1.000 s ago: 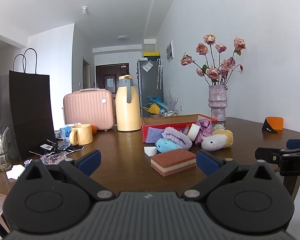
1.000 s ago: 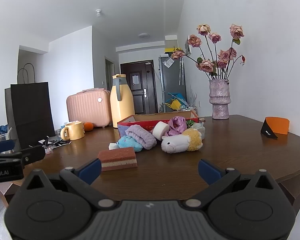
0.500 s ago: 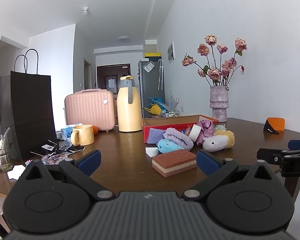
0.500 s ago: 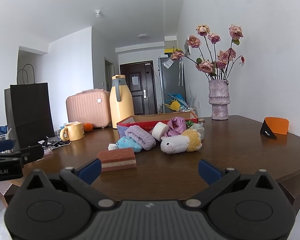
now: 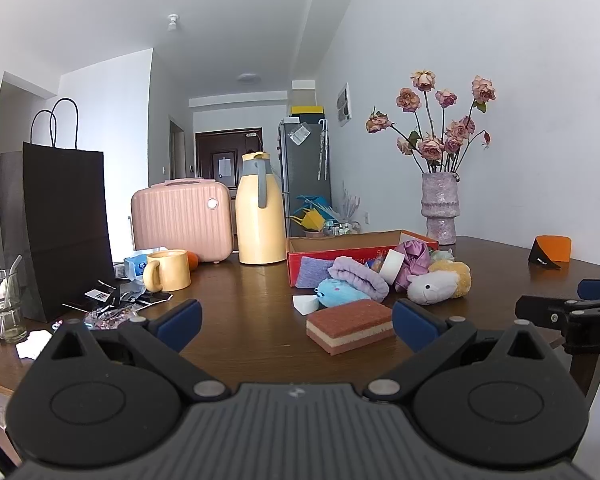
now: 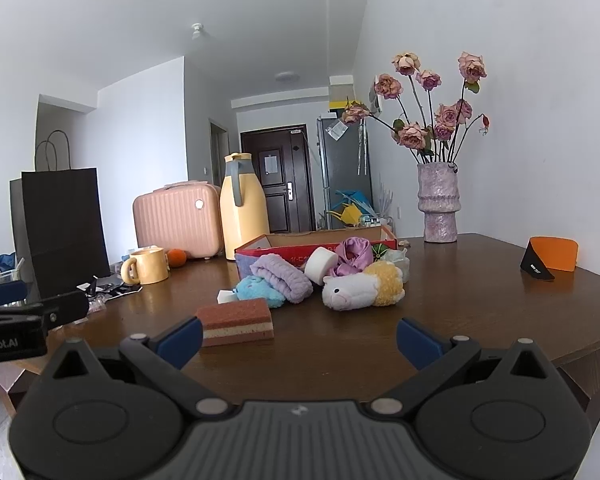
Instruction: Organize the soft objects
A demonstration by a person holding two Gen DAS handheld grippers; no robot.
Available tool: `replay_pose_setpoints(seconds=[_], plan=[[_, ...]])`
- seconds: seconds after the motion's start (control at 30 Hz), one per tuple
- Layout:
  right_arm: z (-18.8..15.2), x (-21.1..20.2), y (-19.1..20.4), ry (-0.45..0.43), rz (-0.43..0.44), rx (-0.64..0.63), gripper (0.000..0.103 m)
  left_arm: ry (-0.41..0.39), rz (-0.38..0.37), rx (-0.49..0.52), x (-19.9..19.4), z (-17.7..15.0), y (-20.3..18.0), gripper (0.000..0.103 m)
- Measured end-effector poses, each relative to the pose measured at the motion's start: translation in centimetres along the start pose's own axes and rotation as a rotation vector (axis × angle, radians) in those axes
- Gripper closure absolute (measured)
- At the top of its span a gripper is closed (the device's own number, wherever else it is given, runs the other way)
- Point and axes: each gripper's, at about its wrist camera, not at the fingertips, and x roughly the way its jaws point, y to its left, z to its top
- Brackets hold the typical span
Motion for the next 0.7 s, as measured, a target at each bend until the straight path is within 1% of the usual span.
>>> replay_pose_setpoints(seconds=[0.4, 0.7], plan=[[-0.08, -0.32, 0.01, -0.02, 0.0, 0.003, 0.0, 0.001, 0.0, 0.0, 0.01, 0.01, -0.04, 0.0], [-0.03, -0.2, 0.0, -0.014, -0.003, 0.004, 0.0, -0.001, 0.0, 0.004, 0.02, -0.07, -0.07, 0.0]])
